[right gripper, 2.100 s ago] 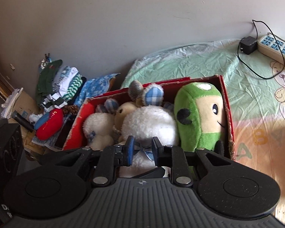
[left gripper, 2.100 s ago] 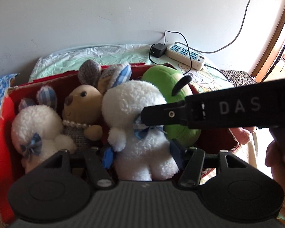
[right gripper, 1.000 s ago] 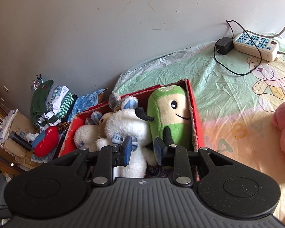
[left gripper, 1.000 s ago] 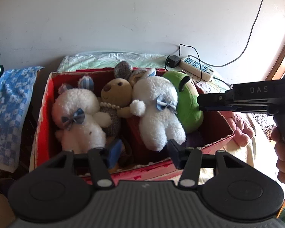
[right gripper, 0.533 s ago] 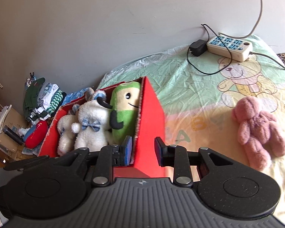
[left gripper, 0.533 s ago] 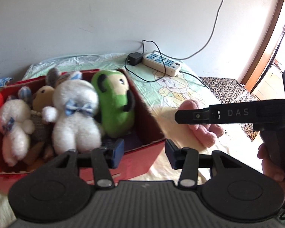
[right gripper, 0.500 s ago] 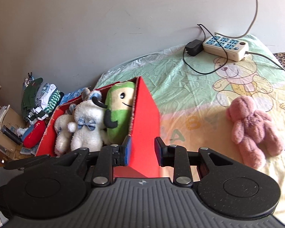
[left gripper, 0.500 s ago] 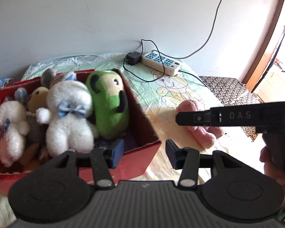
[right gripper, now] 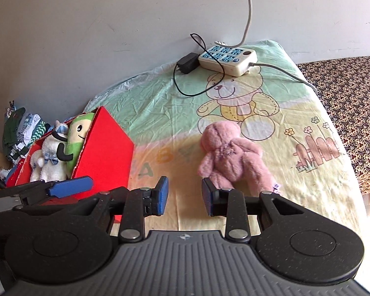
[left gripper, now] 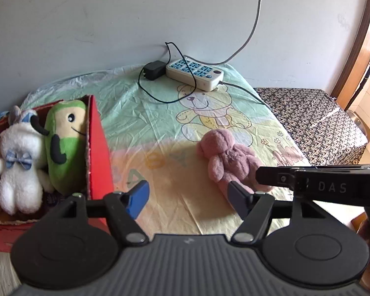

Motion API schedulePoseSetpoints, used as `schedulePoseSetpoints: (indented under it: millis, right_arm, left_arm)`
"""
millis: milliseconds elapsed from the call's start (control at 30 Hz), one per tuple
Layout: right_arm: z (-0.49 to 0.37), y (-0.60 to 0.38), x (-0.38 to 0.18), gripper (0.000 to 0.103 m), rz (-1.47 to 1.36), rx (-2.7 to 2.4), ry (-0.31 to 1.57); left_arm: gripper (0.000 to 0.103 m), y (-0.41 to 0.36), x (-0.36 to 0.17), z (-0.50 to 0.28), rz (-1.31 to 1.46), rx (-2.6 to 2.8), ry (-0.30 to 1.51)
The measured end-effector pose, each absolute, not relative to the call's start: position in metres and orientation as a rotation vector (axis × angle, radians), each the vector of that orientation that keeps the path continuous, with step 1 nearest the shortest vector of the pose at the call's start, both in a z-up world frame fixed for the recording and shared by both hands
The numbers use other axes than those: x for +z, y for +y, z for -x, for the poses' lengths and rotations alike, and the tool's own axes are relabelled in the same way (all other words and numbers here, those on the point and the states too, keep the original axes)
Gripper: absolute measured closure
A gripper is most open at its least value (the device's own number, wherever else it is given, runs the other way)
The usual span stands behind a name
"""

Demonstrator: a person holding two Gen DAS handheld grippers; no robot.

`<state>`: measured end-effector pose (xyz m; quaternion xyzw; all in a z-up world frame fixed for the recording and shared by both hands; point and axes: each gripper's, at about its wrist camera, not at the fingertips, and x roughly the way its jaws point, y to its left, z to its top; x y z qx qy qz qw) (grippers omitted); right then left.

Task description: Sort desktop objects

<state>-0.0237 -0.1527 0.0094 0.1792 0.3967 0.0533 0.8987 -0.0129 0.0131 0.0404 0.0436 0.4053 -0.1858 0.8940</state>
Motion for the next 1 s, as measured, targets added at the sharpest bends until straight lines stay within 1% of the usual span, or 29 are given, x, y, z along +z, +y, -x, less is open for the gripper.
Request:
schedulePoseSetpoints:
  millis: [100, 200, 367, 433, 533, 733, 800, 833, 867, 900, 933, 967, 1000]
  right_arm:
    - [0.024, -0.171, 0.006, 0.071, -0.374, 0.095, 0.825]
    - [0.021, -0.188, 0.001, 0.07, -0.372, 0.075, 0.842]
    - [0.016, -0.206, -0.008, 0.07, -0.377, 0.09, 0.862]
    - [0.013, -0.209, -0.01, 0.07, -0.377, 0.103, 0.868]
    - [0.007, -0.212, -0.016, 0.068, -0.371, 0.121, 0.884]
    - [-0.011, -0.22, -0.025, 0.06, -0.378, 0.152, 0.904]
    - [-0.021, -0.225, -0.028, 0.055, -0.385, 0.159, 0.911]
    - [-0.026, -0.228, -0.029, 0.054, -0.39, 0.162, 0.916]
    - [-0.032, -0.23, -0.029, 0.054, -0.397, 0.167, 0.922]
    - [-0.039, -0.232, -0.03, 0.054, -0.403, 0.173, 0.928]
    - [-0.047, -0.233, -0.03, 0.054, -0.412, 0.186, 0.931]
    - [-0.054, -0.231, -0.031, 0.051, -0.406, 0.201, 0.935]
    - [-0.061, -0.229, -0.032, 0.045, -0.4, 0.216, 0.939]
  left_arm:
    - [0.027, -0.008, 0.032, 0.009, -0.109, -0.344, 0.88]
    - [0.024, -0.017, 0.025, 0.005, -0.121, -0.318, 0.895]
    - [0.023, -0.033, 0.015, 0.0, -0.14, -0.275, 0.919]
    - [0.022, -0.039, 0.01, -0.002, -0.148, -0.258, 0.928]
    - [0.017, -0.048, 0.004, -0.005, -0.16, -0.232, 0.943]
    - [0.016, -0.062, -0.014, -0.015, -0.167, -0.209, 0.984]
    - [0.016, -0.063, -0.022, -0.021, -0.141, -0.229, 0.997]
    - [0.016, -0.063, -0.026, -0.023, -0.123, -0.242, 1.002]
    - [0.019, -0.063, -0.03, -0.027, -0.1, -0.26, 1.013]
    - [0.024, -0.063, -0.034, -0.03, -0.08, -0.276, 1.027]
    - [0.025, -0.063, -0.036, -0.033, -0.064, -0.289, 1.037]
    - [0.025, -0.064, -0.038, -0.036, -0.054, -0.297, 1.037]
    - [0.025, -0.065, -0.039, -0.039, -0.044, -0.305, 1.037]
